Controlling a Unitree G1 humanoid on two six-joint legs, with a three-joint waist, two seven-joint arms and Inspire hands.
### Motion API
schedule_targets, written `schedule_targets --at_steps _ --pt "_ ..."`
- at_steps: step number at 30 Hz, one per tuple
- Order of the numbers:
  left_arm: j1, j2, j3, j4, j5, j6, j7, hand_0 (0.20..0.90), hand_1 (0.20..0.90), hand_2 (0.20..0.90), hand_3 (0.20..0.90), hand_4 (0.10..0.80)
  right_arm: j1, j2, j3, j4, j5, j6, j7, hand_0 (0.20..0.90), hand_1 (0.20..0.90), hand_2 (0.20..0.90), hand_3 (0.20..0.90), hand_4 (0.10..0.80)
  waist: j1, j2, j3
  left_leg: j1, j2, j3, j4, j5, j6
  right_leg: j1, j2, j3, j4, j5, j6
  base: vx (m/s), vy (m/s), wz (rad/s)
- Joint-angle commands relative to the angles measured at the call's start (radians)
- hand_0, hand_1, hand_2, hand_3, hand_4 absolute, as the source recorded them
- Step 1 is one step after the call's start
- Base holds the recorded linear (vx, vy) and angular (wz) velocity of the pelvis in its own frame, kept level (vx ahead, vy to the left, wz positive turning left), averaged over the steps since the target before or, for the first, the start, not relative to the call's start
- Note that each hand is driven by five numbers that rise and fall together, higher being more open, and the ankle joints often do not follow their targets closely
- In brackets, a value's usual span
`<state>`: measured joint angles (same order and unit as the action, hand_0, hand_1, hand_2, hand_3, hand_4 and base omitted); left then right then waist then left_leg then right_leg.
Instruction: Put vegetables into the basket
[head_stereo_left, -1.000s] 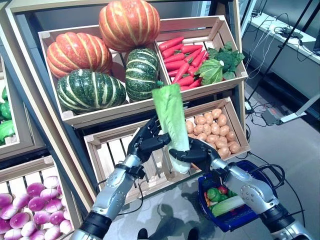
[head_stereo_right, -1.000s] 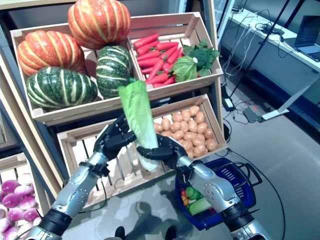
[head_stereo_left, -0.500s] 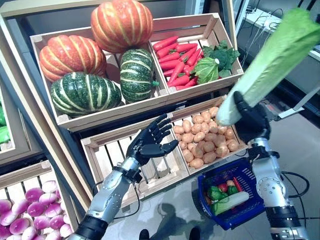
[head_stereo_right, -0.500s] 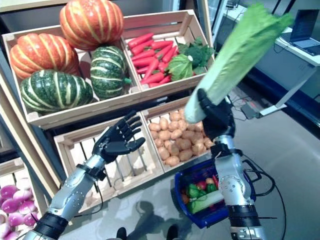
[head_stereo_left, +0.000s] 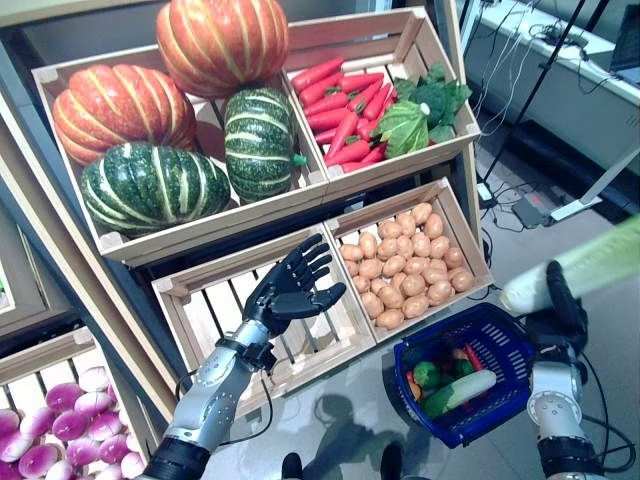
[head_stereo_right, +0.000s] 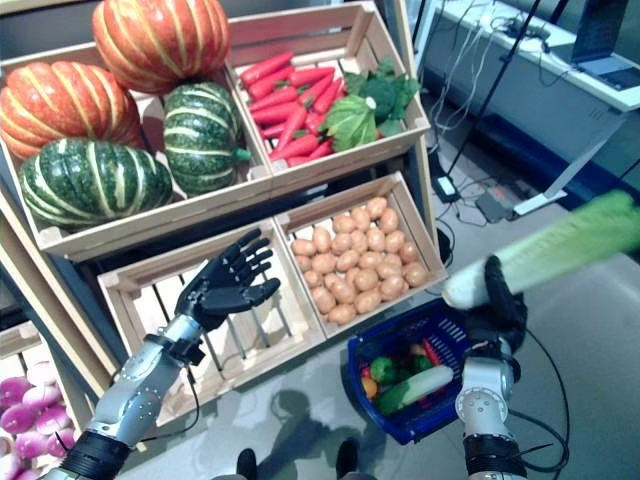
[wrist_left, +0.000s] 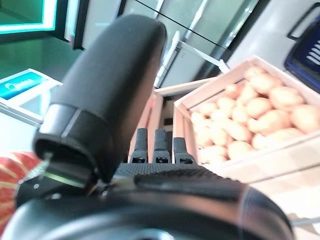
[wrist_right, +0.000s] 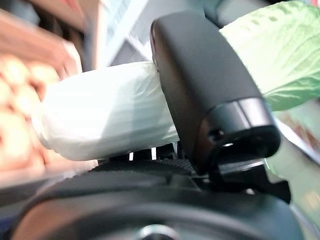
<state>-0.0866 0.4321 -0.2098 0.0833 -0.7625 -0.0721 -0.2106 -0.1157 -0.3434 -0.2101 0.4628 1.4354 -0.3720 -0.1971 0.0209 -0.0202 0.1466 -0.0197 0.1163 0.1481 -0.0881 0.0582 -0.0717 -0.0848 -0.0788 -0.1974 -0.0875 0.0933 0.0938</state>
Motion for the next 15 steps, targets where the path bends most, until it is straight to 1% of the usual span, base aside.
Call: schedule_targets --at_steps 1,3,5,7,9,11,12,15 --pt "-0.153 0.041 0.028 -0.081 -0.052 -0.111 -0.042 0.900 0.900 0.900 0.900 0.800 -0.161 -0.066 -0.117 -0.034 0.083 -0.198 0.047 0.300 0.300 0.300 0.300 0.400 0.002 -0.002 0.103 -0.044 -0.013 -0.040 0.012 -0.032 0.009 0.002 -0.033 -0.032 0.107 -0.055 0.020 -0.182 -0.072 0.02" --pt "-0.193 0.045 0.018 -0.089 -0.060 -0.128 -0.038 0.900 0.900 0.900 0.900 0.800 -0.199 -0.075 -0.120 0.015 0.144 -0.225 0.073 0.300 0.300 0.300 0.300 0.400 0.007 0.004 0.154 -0.103 -0.021 -0.048 0.056 -0.028 0.007 -0.042 -0.032 -0.032 0.147 -0.064 0.011 -0.182 -0.083 0.05" --pt "-0.213 0.044 0.021 -0.085 -0.076 -0.134 -0.049 0.900 0.900 0.900 0.900 0.800 -0.214 -0.082 -0.130 0.050 0.186 -0.221 0.105 0.300 0.300 0.300 0.300 0.400 0.012 0.009 0.187 -0.147 -0.027 -0.062 0.104 -0.030 -0.001 -0.064 -0.031 -0.032 0.171 -0.070 0.006 -0.118 -0.098 0.06" --pt "-0.238 0.040 0.022 -0.095 -0.080 -0.144 -0.062 0.900 0.900 0.900 0.900 0.800 -0.245 -0.084 -0.131 0.098 0.242 -0.220 0.144 0.300 0.300 0.300 0.300 0.400 0.018 0.016 0.238 -0.224 -0.032 -0.080 0.185 -0.039 -0.007 -0.111 -0.031 -0.040 0.219 -0.083 -0.005 -0.123 -0.131 0.08" --pt "-0.251 0.039 0.024 -0.108 -0.074 -0.153 -0.067 0.900 0.900 0.900 0.900 0.800 -0.271 -0.086 -0.122 0.112 0.263 -0.233 0.142 0.300 0.300 0.300 0.300 0.400 0.021 0.022 0.267 -0.282 -0.035 -0.084 0.234 -0.042 -0.009 -0.156 -0.031 -0.052 0.259 -0.095 -0.015 -0.123 -0.094 0.12" --pt "-0.273 0.038 0.025 -0.132 -0.065 -0.161 -0.093 0.900 0.900 0.900 0.900 0.800 -0.288 -0.090 -0.121 0.124 0.286 -0.244 0.155 0.300 0.300 0.300 0.300 0.400 0.023 0.026 0.303 -0.356 -0.044 -0.090 0.298 -0.051 -0.012 -0.212 -0.039 -0.063 0.308 -0.108 -0.024 -0.143 -0.076 0.05" --pt "-0.280 0.038 0.023 -0.140 -0.057 -0.166 -0.098 0.900 0.900 0.900 0.900 0.800 -0.291 -0.089 -0.125 0.128 0.292 -0.244 0.161 0.300 0.300 0.300 0.300 0.400 0.023 0.031 0.315 -0.385 -0.042 -0.091 0.320 -0.054 -0.012 -0.237 -0.042 -0.067 0.337 -0.117 -0.026 -0.128 -0.054 0.09" --pt "-0.317 0.045 0.010 -0.158 -0.051 -0.182 -0.088 0.900 0.900 0.900 0.900 0.800 -0.323 -0.103 -0.120 0.153 0.307 -0.240 0.173 0.300 0.300 0.300 0.300 0.400 0.025 0.039 0.353 -0.481 -0.048 -0.099 0.404 -0.069 -0.003 -0.337 -0.065 -0.072 0.443 -0.141 -0.031 -0.127 -0.048 0.10"
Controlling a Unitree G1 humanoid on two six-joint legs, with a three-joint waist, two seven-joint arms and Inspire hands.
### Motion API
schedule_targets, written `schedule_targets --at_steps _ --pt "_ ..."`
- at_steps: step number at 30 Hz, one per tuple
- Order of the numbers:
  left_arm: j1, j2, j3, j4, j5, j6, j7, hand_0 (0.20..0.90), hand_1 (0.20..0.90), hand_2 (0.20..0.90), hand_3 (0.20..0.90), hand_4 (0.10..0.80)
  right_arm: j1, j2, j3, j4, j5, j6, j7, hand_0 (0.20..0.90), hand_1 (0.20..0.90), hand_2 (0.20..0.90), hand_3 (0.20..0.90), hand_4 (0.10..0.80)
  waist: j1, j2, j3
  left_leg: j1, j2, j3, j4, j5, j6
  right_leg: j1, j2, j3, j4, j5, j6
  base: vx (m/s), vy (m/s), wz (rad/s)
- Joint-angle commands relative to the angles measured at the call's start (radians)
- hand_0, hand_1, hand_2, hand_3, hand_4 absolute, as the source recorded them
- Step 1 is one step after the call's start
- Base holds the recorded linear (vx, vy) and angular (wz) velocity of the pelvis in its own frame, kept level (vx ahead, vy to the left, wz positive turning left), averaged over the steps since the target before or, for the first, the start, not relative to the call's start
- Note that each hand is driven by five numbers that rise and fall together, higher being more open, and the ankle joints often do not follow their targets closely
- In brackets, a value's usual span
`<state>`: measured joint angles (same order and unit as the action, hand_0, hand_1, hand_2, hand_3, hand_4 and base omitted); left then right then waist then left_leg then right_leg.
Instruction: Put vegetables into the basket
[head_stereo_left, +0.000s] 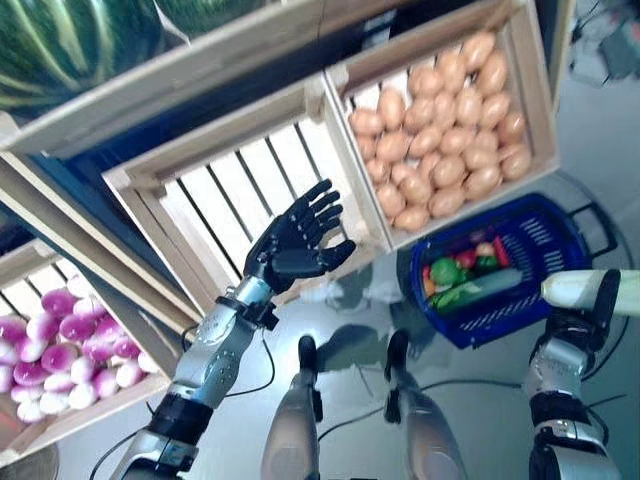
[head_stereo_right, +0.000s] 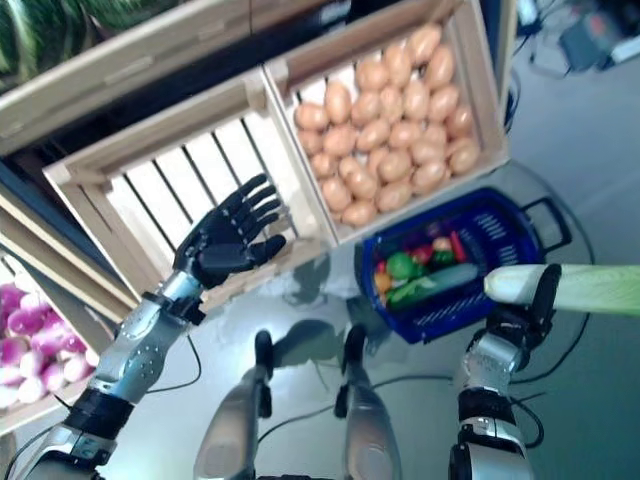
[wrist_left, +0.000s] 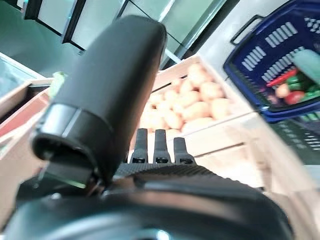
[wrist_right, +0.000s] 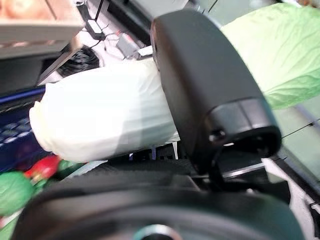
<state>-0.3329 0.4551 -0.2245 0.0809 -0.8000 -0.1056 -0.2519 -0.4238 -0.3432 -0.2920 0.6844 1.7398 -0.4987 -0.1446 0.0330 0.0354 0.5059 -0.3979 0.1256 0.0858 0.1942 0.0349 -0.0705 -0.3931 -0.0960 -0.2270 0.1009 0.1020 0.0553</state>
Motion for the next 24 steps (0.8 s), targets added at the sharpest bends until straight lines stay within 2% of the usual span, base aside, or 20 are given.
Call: schedule_targets --at_steps 1,4,9,12,19,24 --pt "-0.083 0.023 0.024 -0.159 -0.020 -0.151 -0.047 0.900 0.900 0.900 0.900 0.800 -0.028 -0.109 -0.037 -0.056 0.006 -0.106 0.135 0.300 0.300 0.300 0.300 0.400 0.015 -0.016 0.005 -0.135 -0.066 -0.042 0.161 -0.066 -0.002 -0.064 -0.057 -0.037 0.292 -0.165 0.009 -0.132 -0.034 0.03" --pt "-0.104 0.023 0.012 -0.178 -0.022 -0.155 -0.047 0.900 0.900 0.900 0.900 0.800 -0.062 -0.128 -0.024 -0.038 0.002 -0.102 0.149 0.300 0.300 0.300 0.300 0.400 0.020 -0.012 0.014 -0.221 -0.079 -0.055 0.237 -0.088 0.007 -0.154 -0.077 -0.030 0.372 -0.181 0.006 -0.113 -0.024 0.11" --pt "-0.143 0.028 -0.004 -0.185 -0.030 -0.141 -0.041 0.900 0.900 0.900 0.900 0.800 -0.144 -0.166 -0.008 -0.034 -0.092 -0.073 0.086 0.300 0.300 0.300 0.300 0.400 0.029 -0.001 0.014 -0.359 -0.077 -0.058 0.371 -0.130 0.027 -0.317 -0.113 -0.007 0.550 -0.228 0.003 -0.080 0.015 0.11" --pt "-0.162 0.025 -0.014 -0.176 -0.072 -0.132 -0.033 0.900 0.900 0.900 0.900 0.800 -0.171 -0.189 0.005 -0.009 -0.118 -0.042 0.078 0.300 0.300 0.300 0.300 0.400 0.032 0.004 0.014 -0.433 -0.079 -0.068 0.451 -0.154 0.022 -0.383 -0.130 0.004 0.615 -0.243 0.003 -0.040 0.000 -0.06" --pt "-0.163 0.030 -0.022 -0.177 -0.082 -0.134 -0.036 0.900 0.900 0.900 0.900 0.800 -0.197 -0.191 0.040 0.012 -0.171 0.010 0.103 0.300 0.300 0.300 0.300 0.400 0.039 0.005 0.014 -0.528 -0.080 -0.062 0.559 -0.196 0.044 -0.491 -0.138 0.011 0.733 -0.266 -0.005 0.004 -0.034 -0.03" --pt "-0.152 0.049 -0.028 -0.182 -0.100 -0.129 -0.038 0.900 0.900 0.900 0.900 0.800 -0.212 -0.210 0.058 0.027 -0.202 0.065 0.045 0.300 0.300 0.300 0.300 0.400 0.046 0.010 0.014 -0.572 -0.080 -0.065 0.594 -0.195 0.048 -0.540 -0.143 0.021 0.783 -0.268 -0.003 0.006 -0.006 0.00"
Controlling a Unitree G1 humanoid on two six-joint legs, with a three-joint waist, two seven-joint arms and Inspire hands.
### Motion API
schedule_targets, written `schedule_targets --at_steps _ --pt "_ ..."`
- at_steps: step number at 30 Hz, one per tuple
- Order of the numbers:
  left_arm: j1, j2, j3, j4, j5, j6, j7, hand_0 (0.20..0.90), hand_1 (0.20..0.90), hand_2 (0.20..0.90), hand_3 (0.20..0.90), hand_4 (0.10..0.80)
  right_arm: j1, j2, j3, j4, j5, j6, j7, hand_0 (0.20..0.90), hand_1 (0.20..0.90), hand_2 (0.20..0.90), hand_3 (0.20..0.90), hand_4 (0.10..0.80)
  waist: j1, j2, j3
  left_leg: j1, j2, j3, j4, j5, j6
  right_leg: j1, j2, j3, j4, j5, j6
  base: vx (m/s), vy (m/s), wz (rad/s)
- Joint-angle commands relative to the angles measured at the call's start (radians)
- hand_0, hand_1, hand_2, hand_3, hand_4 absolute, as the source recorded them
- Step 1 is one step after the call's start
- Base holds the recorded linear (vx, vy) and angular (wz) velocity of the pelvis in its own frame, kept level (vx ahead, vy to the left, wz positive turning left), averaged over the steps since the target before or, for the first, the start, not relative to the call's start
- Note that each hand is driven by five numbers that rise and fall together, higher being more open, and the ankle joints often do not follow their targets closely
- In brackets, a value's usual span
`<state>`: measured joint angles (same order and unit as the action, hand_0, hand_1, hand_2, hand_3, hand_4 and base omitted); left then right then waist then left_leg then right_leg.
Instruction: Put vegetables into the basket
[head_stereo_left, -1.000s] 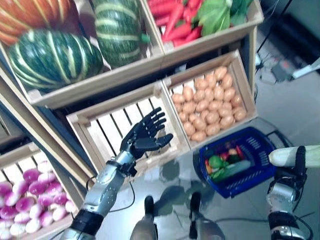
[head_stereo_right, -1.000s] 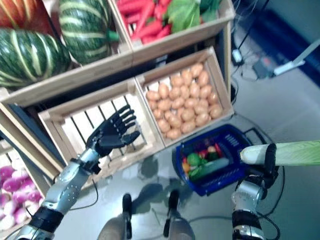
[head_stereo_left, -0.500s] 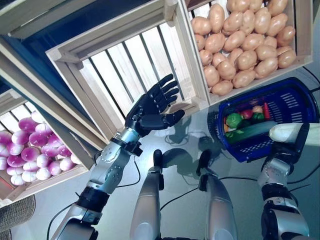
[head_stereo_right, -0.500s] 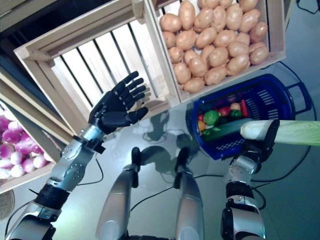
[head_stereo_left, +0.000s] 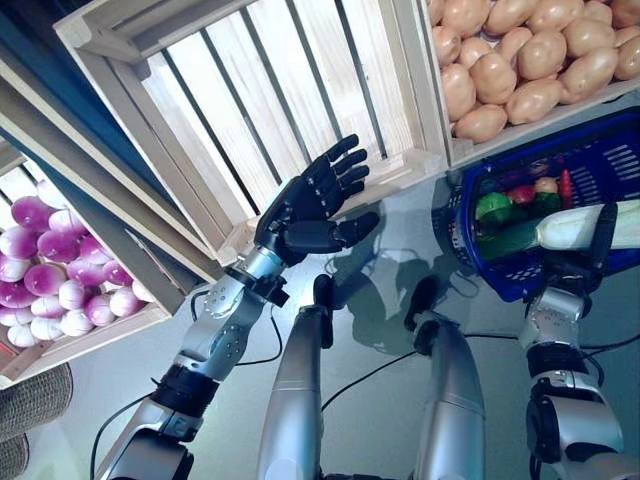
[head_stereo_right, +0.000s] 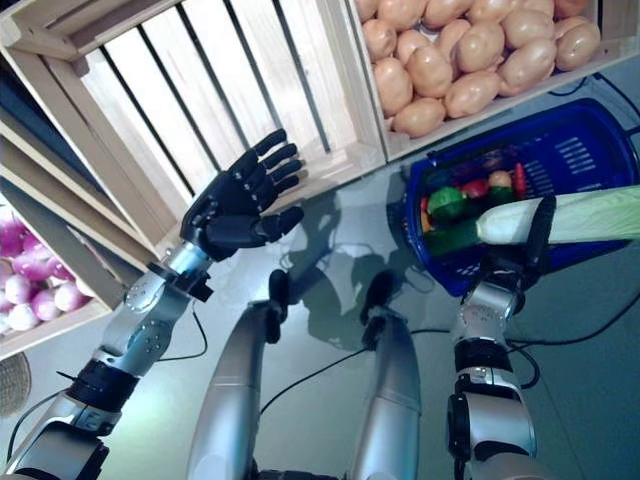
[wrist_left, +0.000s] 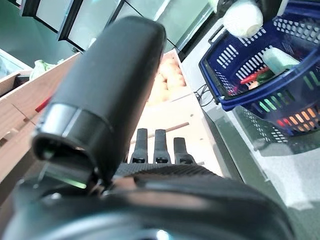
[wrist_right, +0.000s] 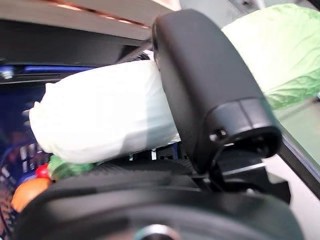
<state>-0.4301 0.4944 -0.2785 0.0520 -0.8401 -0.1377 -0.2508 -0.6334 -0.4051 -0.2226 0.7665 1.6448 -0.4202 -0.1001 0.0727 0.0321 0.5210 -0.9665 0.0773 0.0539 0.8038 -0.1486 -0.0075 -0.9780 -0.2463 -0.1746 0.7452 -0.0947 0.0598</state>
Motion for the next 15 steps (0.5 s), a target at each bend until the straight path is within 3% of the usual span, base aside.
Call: schedule_targets --at_steps 1,3,7,11,12,14,15 --pt "-0.051 0.009 0.025 -0.152 -0.053 -0.102 -0.043 0.900 0.900 0.900 0.900 0.800 -0.006 -0.152 -0.010 -0.042 -0.123 -0.002 -0.012 0.300 0.300 0.300 0.300 0.400 0.008 0.014 -0.001 -0.012 -0.032 -0.034 -0.008 -0.012 -0.015 0.037 0.005 -0.031 0.143 -0.069 -0.007 0.031 -0.004 0.01" --pt "-0.052 0.010 0.015 -0.155 -0.054 -0.105 -0.041 0.900 0.900 0.900 0.900 0.800 -0.018 -0.153 0.007 -0.016 -0.166 0.048 -0.056 0.300 0.300 0.300 0.300 0.400 0.012 0.015 -0.001 -0.015 -0.035 -0.041 0.012 -0.038 -0.018 0.035 0.007 -0.024 0.156 -0.086 0.001 0.065 -0.018 0.04" --pt "-0.063 0.018 0.006 -0.165 -0.054 -0.100 -0.030 0.900 0.900 0.900 0.900 0.800 -0.051 -0.160 0.051 0.003 -0.195 0.108 -0.060 0.300 0.300 0.300 0.300 0.400 0.022 0.013 -0.001 -0.022 -0.039 -0.042 -0.004 -0.015 -0.015 0.028 0.010 -0.037 0.144 -0.065 -0.008 0.036 -0.017 0.01" --pt "-0.060 0.011 0.000 -0.166 -0.044 -0.106 -0.020 0.900 0.900 0.900 0.900 0.800 -0.068 -0.153 0.074 -0.003 -0.197 0.123 -0.068 0.300 0.300 0.300 0.300 0.400 0.026 0.012 -0.001 -0.001 -0.038 -0.044 0.002 -0.040 -0.018 0.045 0.011 -0.031 0.154 -0.090 0.000 0.056 -0.002 0.01" --pt "-0.061 0.010 0.003 -0.169 -0.044 -0.102 -0.017 0.900 0.900 0.900 0.900 0.800 -0.072 -0.151 0.073 -0.007 -0.178 0.125 -0.067 0.300 0.300 0.300 0.300 0.400 0.027 0.013 -0.001 -0.015 -0.035 -0.039 -0.006 -0.016 -0.014 0.033 0.009 -0.039 0.148 -0.072 -0.010 0.042 0.006 0.02" --pt "-0.058 0.011 0.003 -0.161 -0.047 -0.101 -0.017 0.900 0.900 0.900 0.900 0.800 -0.070 -0.143 0.075 -0.002 -0.170 0.139 -0.085 0.300 0.300 0.300 0.300 0.400 0.027 0.015 -0.001 0.001 -0.039 -0.043 0.003 -0.039 -0.020 0.046 0.010 -0.032 0.162 -0.093 0.001 0.036 -0.001 0.04" --pt "-0.061 0.013 0.005 -0.158 -0.046 -0.101 -0.021 0.900 0.900 0.900 0.900 0.800 -0.074 -0.139 0.074 0.001 -0.168 0.147 -0.104 0.300 0.300 0.300 0.300 0.400 0.028 0.017 -0.001 -0.015 -0.037 -0.038 -0.004 -0.014 -0.015 0.030 0.007 -0.040 0.159 -0.073 -0.009 -0.040 -0.002 0.03"
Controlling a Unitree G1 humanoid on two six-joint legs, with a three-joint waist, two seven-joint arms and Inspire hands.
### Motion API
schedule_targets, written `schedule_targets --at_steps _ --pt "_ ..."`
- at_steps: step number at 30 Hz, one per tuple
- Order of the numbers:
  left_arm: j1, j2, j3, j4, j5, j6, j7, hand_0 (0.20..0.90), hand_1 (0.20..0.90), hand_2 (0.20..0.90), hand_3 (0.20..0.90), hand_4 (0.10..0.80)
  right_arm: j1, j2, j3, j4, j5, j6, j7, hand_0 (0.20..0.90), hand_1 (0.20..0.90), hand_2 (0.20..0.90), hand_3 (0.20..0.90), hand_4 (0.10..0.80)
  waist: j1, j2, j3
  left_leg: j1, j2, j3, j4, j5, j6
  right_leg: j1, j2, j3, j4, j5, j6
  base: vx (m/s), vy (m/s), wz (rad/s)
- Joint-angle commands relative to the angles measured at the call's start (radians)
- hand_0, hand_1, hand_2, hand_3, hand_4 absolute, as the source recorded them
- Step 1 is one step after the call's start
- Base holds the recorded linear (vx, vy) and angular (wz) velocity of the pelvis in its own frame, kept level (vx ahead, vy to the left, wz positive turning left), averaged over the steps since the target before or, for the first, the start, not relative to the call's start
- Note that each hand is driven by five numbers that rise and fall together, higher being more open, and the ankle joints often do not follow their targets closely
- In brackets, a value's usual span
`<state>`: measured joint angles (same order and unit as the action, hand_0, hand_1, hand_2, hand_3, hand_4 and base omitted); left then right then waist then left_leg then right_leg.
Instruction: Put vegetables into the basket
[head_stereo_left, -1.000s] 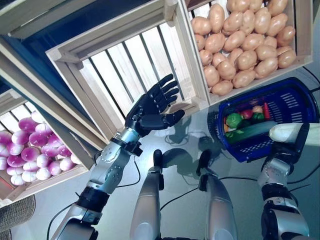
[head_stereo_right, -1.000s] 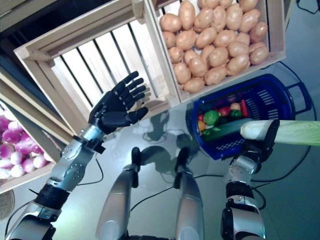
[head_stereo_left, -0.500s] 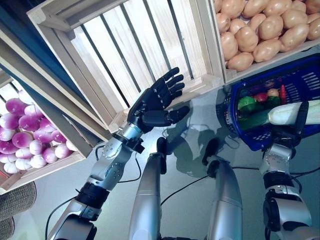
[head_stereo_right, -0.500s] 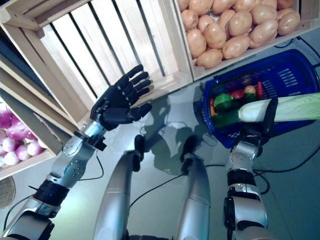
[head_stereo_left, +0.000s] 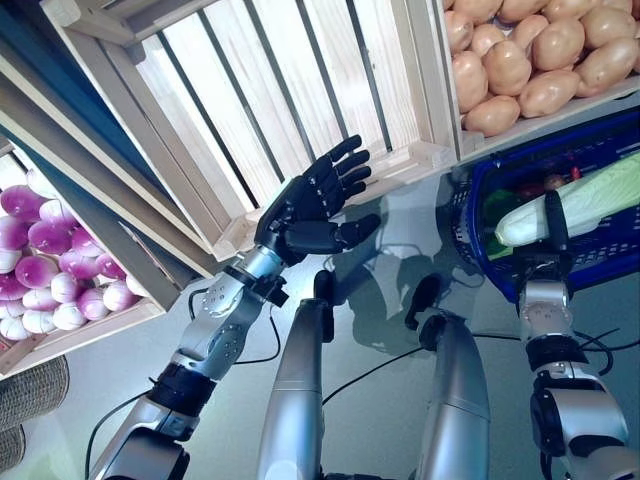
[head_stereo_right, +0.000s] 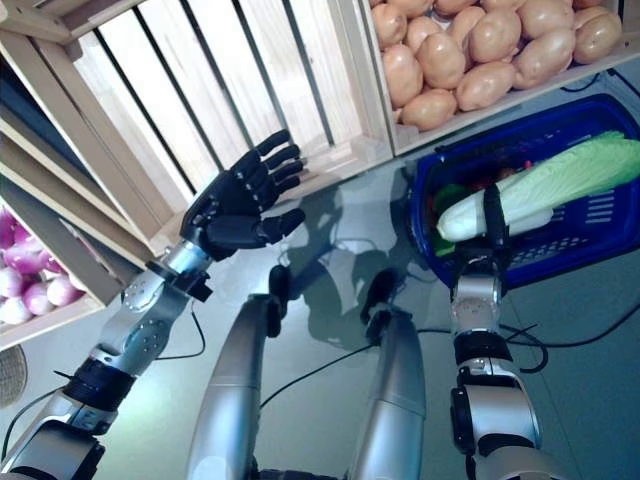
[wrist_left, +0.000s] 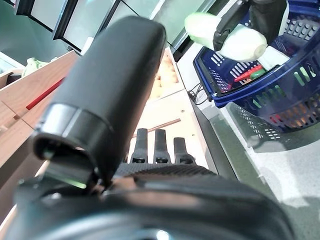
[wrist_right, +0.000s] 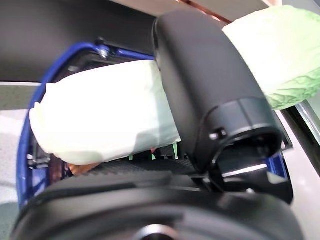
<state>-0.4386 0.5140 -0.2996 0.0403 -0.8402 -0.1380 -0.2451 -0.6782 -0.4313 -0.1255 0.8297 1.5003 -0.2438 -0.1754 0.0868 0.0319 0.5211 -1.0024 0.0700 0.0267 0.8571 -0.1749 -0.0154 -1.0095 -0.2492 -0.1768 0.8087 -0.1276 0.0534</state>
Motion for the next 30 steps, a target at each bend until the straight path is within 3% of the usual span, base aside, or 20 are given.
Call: schedule_targets --at_steps 1,3,4,7,13,19,20,21,22,24,25,30 --pt "-0.055 -0.004 0.024 -0.146 -0.048 -0.100 -0.025 0.900 0.900 0.900 0.900 0.800 -0.037 -0.111 -0.019 -0.059 -0.013 -0.030 -0.043 0.300 0.300 0.300 0.300 0.400 0.016 0.018 -0.001 0.020 -0.030 -0.012 -0.056 0.013 -0.007 0.059 0.010 -0.037 0.098 -0.040 -0.003 -0.003 -0.003 0.04" --pt "-0.057 -0.006 0.024 -0.142 -0.045 -0.096 -0.022 0.900 0.900 0.900 0.900 0.800 -0.055 -0.103 -0.014 -0.032 -0.008 0.022 -0.063 0.300 0.300 0.300 0.300 0.400 0.020 0.021 -0.001 0.033 -0.034 -0.017 -0.043 -0.017 -0.011 0.068 0.011 -0.028 0.113 -0.064 0.008 0.050 0.006 0.04" --pt "-0.065 -0.005 0.024 -0.140 -0.046 -0.094 -0.018 0.900 0.900 0.900 0.900 0.800 -0.071 -0.106 -0.005 -0.020 0.009 0.060 -0.081 0.300 0.300 0.300 0.300 0.400 0.021 0.022 -0.001 0.014 -0.032 -0.014 -0.052 0.011 -0.005 0.049 0.010 -0.036 0.105 -0.040 -0.003 0.000 0.000 0.00" --pt "-0.080 -0.010 0.018 -0.133 -0.043 -0.082 -0.006 0.900 0.900 0.900 0.900 0.800 -0.100 -0.115 0.017 0.019 0.044 0.123 -0.128 0.300 0.300 0.300 0.300 0.400 0.024 0.024 -0.001 0.020 -0.037 -0.020 -0.051 -0.005 -0.014 0.055 0.012 -0.025 0.107 -0.053 0.006 0.027 0.001 0.00" --pt "-0.090 -0.007 0.012 -0.140 -0.033 -0.093 0.004 0.900 0.900 0.900 0.900 0.800 -0.136 -0.116 0.042 0.030 0.096 0.136 -0.150 0.300 0.300 0.300 0.300 0.400 0.030 0.031 -0.001 -0.006 -0.037 -0.016 -0.072 0.023 -0.006 0.029 0.012 -0.029 0.086 -0.029 -0.007 -0.046 0.013 0.03" --pt "-0.094 -0.011 0.019 -0.131 -0.027 -0.099 0.004 0.900 0.900 0.900 0.900 0.800 -0.160 -0.118 0.055 0.057 0.072 0.214 -0.227 0.300 0.300 0.300 0.300 0.400 0.029 0.039 -0.001 0.010 -0.044 -0.014 -0.071 -0.002 -0.007 0.034 0.018 -0.014 0.093 -0.046 0.001 0.034 0.032 0.00" --pt "-0.095 -0.017 0.020 -0.131 -0.022 -0.100 0.003 0.900 0.900 0.900 0.900 0.800 -0.162 -0.115 0.059 0.070 0.064 0.234 -0.244 0.361 0.361 0.361 0.361 0.441 0.029 0.040 -0.001 0.010 -0.044 -0.014 -0.071 -0.002 -0.008 0.033 0.018 -0.014 0.089 -0.045 0.001 0.005 0.035 0.00" --pt "-0.093 -0.023 0.020 -0.131 -0.011 -0.100 0.001 0.900 0.900 0.900 0.900 0.800 -0.161 -0.115 0.064 0.081 0.062 0.236 -0.256 0.596 0.596 0.596 0.596 0.598 0.030 0.041 -0.001 0.015 -0.044 -0.013 -0.067 -0.010 -0.008 0.038 0.016 -0.014 0.092 -0.052 0.001 0.007 0.030 0.00" --pt "-0.095 -0.021 0.014 -0.131 -0.010 -0.106 0.002 0.900 0.900 0.900 0.900 0.800 -0.166 -0.120 0.069 0.098 0.064 0.242 -0.261 0.900 0.900 0.900 0.900 0.800 0.031 0.042 -0.001 0.016 -0.045 -0.013 -0.067 -0.011 -0.007 0.040 0.017 -0.014 0.093 -0.053 0.000 0.000 0.000 0.00" --pt "-0.106 -0.018 0.013 -0.132 -0.017 -0.107 0.007 0.900 0.900 0.900 0.900 0.800 -0.176 -0.129 0.070 0.124 0.063 0.250 -0.268 0.900 0.900 0.900 0.900 0.800 0.033 0.044 -0.001 0.004 -0.046 -0.007 -0.080 0.015 0.000 0.031 0.016 -0.024 0.080 -0.032 -0.011 -0.040 0.010 0.00" --pt "-0.104 -0.022 0.012 -0.130 -0.014 -0.106 0.009 0.900 0.900 0.900 0.900 0.800 -0.177 -0.130 0.066 0.135 0.054 0.256 -0.281 0.900 0.900 0.900 0.900 0.800 0.033 0.043 -0.001 0.027 -0.047 -0.010 -0.073 -0.013 -0.004 0.050 0.018 -0.016 0.090 -0.055 0.001 0.000 0.000 0.00" --pt "-0.102 -0.023 0.007 -0.135 -0.014 -0.106 0.021 0.900 0.900 0.900 0.900 0.800 -0.189 -0.134 0.059 0.153 0.011 0.246 -0.356 0.900 0.900 0.900 0.900 0.800 0.033 0.049 -0.001 0.033 -0.049 -0.009 -0.073 -0.012 -0.002 0.054 0.019 -0.015 0.088 -0.052 -0.001 0.014 0.004 0.00"
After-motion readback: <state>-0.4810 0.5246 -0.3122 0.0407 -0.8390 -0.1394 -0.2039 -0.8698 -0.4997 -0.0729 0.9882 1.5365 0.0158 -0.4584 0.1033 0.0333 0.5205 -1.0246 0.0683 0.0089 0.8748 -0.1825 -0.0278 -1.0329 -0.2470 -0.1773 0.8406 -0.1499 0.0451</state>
